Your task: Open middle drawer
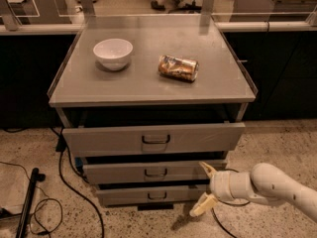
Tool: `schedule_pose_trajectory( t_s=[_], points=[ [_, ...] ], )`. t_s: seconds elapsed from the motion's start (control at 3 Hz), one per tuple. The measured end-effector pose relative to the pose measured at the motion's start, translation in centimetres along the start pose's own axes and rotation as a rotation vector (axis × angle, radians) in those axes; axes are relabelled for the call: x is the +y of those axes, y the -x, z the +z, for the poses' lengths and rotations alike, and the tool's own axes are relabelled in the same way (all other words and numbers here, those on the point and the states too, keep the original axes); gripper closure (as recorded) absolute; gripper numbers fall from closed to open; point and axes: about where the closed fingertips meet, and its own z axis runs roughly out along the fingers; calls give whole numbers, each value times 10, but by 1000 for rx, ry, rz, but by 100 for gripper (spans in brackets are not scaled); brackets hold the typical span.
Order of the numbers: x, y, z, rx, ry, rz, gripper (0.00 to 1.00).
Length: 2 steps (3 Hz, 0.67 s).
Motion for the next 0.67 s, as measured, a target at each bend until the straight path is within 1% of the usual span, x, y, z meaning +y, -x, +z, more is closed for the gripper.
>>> schedule_pose_trajectory(
  t_s=[0.33,0.67],
  points=[
    [-4,1,6,0,0,-10,0],
    [-16,2,23,5,9,-28,0]
  ],
)
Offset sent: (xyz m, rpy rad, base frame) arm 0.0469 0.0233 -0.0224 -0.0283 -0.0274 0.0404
